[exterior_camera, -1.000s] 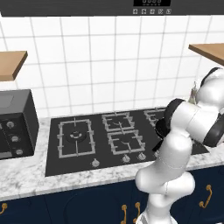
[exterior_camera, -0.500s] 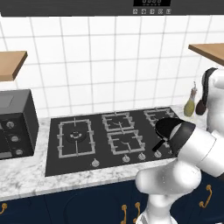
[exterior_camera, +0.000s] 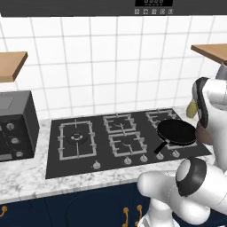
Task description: Pick the kettle from the counter and place it on a stove burner. Then turn the burner on.
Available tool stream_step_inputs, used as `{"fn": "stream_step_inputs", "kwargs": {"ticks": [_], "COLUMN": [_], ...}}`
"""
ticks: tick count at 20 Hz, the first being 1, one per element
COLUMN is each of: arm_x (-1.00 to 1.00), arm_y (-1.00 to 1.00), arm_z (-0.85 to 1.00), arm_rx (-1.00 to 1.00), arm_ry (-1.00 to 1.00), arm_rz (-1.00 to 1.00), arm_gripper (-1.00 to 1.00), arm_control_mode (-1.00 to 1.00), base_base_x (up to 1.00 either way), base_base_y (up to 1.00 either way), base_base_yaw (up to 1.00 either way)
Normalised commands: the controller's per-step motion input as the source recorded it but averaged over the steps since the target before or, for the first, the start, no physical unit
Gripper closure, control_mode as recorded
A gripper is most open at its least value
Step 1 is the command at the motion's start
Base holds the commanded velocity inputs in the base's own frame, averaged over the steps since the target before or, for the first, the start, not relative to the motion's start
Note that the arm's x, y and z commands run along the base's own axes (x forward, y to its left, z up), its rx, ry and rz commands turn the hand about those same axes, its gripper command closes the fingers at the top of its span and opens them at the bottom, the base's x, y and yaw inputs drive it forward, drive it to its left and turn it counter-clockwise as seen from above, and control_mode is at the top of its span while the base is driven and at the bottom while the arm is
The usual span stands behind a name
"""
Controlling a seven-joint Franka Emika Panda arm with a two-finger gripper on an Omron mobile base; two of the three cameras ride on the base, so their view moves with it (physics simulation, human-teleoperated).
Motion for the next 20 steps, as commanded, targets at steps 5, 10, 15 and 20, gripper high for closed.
{"fn": "stream_step_inputs", "kwargs": {"ticks": [5,10,15,20], "arm_x": [0.09,0.25,0.22,0.07], "arm_y": [0.57,0.72,0.77,0.80], "arm_z": [0.08,0.19,0.00,0.00], "arm_rx": [0.01,0.00,0.00,-0.02], "arm_ry": [-0.09,-0.02,-0.01,0.00], "arm_rz": [0.15,0.24,0.33,0.28], "arm_gripper": [1.00,1.00,1.00,1.00], "arm_control_mode": [-1.00,-1.00,-1.00,-1.00], "base_base_x": [0.00,0.00,0.00,0.00], "base_base_y": [0.00,0.00,0.00,0.00], "base_base_yaw": [0.00,0.00,0.00,0.00]}}
